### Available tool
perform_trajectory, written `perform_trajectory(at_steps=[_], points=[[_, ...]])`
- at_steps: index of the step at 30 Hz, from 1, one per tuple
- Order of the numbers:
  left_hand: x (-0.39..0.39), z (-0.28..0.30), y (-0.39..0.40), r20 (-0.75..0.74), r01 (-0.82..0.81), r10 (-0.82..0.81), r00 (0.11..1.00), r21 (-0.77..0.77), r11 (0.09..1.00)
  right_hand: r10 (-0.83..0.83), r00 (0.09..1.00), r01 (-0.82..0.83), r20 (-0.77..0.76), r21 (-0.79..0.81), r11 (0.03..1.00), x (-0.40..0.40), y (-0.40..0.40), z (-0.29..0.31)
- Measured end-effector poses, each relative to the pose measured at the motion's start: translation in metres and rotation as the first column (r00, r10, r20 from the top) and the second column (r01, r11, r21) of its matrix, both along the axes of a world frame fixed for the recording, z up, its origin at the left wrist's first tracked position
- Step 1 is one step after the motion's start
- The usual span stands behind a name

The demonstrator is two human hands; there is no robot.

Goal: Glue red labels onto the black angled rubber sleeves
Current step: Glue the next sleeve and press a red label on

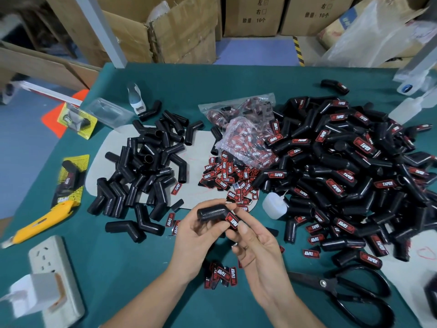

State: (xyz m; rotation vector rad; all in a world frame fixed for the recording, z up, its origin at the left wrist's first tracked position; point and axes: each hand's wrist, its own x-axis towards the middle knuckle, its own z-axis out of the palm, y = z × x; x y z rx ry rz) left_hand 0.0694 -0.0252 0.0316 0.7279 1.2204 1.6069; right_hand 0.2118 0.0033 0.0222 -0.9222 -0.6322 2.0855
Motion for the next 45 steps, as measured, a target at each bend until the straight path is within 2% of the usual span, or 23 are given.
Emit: perform_trajectory(at_steps=[4,9,17,20,23,24,25,27,32,38,45], points=[[-0.002,-0.004,-0.001,0.015,0.004,-0.004,1.0,0.014,1.0,-0.029,0.999,0.028,0.026,0.026,0.999,-0.001,-0.001,0.001],[-0.002,-0.005,-0.001,0.076,0.011,-0.011,0.997,-0.006,1.0,-0.115,0.989,0.099,0.098,0.151,0.983,-0.003,-0.005,0.005],[0.0,-0.002,0.002,0.38,0.021,-0.016,0.925,-0.007,1.0,-0.205,0.946,0.078,0.251,0.437,0.896,-0.006,-0.018,0.006],[-0.004,0.002,0.002,0.419,0.025,-0.024,0.908,0.003,1.0,-0.374,0.851,0.072,0.369,0.623,0.779,0.005,-0.013,0.007],[-0.005,0.002,-0.001,0.447,0.065,-0.078,0.891,0.045,0.997,-0.613,0.689,0.028,0.387,0.831,0.556,0.025,0.006,0.01],[-0.005,0.001,-0.001,0.462,0.083,-0.101,0.881,0.059,0.995,-0.663,0.642,0.001,0.385,0.864,0.503,0.032,0.014,0.008],[-0.005,0.002,-0.002,0.476,0.101,-0.124,0.871,0.074,0.992,-0.692,0.596,-0.026,0.408,0.871,0.491,0.039,0.021,0.007],[-0.005,0.002,-0.003,0.484,0.135,-0.168,0.859,0.101,0.986,-0.684,0.52,-0.081,0.511,0.827,0.557,0.051,0.034,0.004],[-0.003,0.001,-0.006,0.431,0.149,-0.168,0.887,0.077,0.986,-0.546,0.444,-0.21,0.711,0.674,0.708,0.062,0.044,-0.002],[-0.004,0.002,-0.005,0.329,0.136,-0.125,0.936,-0.012,0.991,-0.507,0.414,-0.282,0.756,0.636,0.718,0.059,0.043,-0.006],[-0.006,0.001,-0.006,0.251,0.187,-0.181,0.951,0.0,0.982,-0.445,0.344,-0.367,0.827,0.555,0.747,0.056,0.043,-0.015]])
